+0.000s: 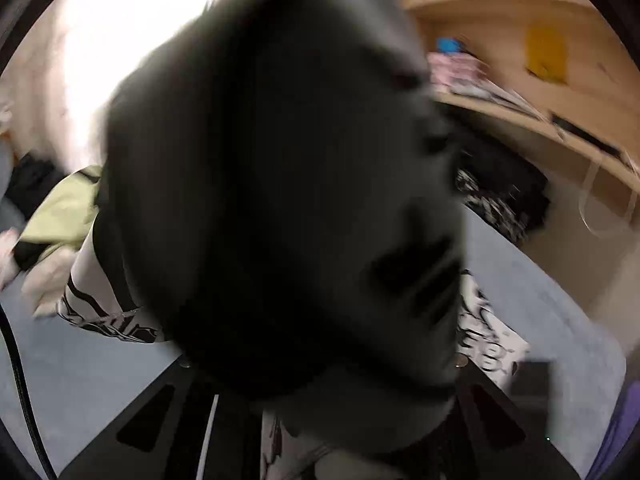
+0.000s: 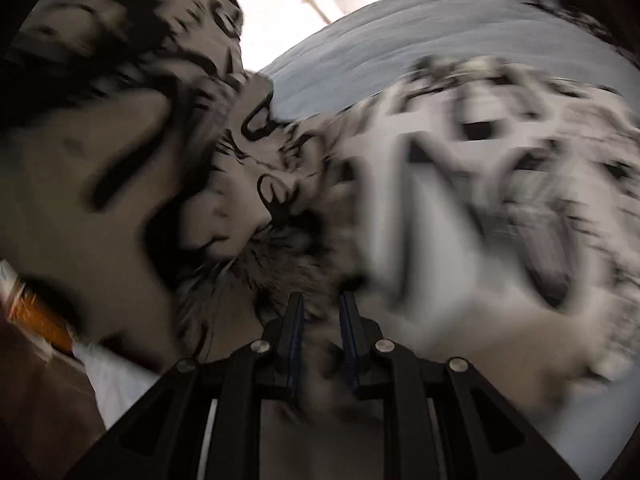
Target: Fold large clothes
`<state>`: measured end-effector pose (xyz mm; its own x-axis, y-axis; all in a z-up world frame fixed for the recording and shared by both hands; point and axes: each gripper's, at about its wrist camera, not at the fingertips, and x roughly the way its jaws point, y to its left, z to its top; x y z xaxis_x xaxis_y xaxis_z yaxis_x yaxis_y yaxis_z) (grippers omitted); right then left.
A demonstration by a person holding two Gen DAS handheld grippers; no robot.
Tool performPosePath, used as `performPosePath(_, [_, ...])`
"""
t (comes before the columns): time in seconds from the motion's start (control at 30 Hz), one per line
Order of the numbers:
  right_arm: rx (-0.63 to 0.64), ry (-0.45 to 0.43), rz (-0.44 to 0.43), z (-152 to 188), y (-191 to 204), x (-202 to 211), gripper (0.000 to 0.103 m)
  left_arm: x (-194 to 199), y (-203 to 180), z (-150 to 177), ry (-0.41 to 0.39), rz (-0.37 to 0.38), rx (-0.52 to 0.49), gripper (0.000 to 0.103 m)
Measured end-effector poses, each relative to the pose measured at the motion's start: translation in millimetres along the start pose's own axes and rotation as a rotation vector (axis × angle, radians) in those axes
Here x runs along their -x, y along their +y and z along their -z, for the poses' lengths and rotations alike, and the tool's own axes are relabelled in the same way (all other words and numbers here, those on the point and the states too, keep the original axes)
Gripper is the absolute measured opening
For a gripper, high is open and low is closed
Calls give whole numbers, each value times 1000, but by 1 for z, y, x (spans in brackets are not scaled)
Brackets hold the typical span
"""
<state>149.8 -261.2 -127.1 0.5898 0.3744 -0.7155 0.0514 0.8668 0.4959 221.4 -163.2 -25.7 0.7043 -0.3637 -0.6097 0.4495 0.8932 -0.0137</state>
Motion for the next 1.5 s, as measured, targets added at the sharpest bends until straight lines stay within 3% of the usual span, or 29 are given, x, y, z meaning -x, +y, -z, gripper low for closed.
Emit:
performPosePath(0.17, [-161,-128,236,-2,-86,79,18,-52,-84,20,119,83,-207,17])
performPosePath(0.23, [-237,-148,297,-1,-116,96,18,-85,-112,43,216,69,-324,19])
performPosePath(0.3, [-296,-151,321,2,-140,105,18,-118,-131,74,317,9,-436,28])
performPosePath(0.4, [-343,-158,312,5,-159,116,18,-116,-137,85,263,-38,-500,36])
performPosePath(0.47, [-337,-163,308,5,-162,117,18,-109,-132,80,281,13,-457,46])
performPosePath(0.6, [-322,-147,294,8,-160,113,21,-94,-97,70,334,91,-336,56])
performPosePath(0.87, [-298,-194,240,8,-147,129,40,-4,-36,73,321,201,-194,65])
performPosePath(1.07, [-233,-202,196,-11,-122,143,41,48,21,70,239,134,-66,67])
performPosePath(1.13, [-216,-193,183,-24,-118,142,41,44,35,65,239,96,-13,67])
performPosePath(1.23, [-179,-159,135,-50,-116,132,41,31,71,70,297,37,107,67])
performPosePath(1.33, [-134,-66,101,-73,-119,107,41,3,92,77,347,43,201,67])
performPosePath(1.5, [-96,142,60,-92,-127,53,41,-13,109,87,365,79,258,68])
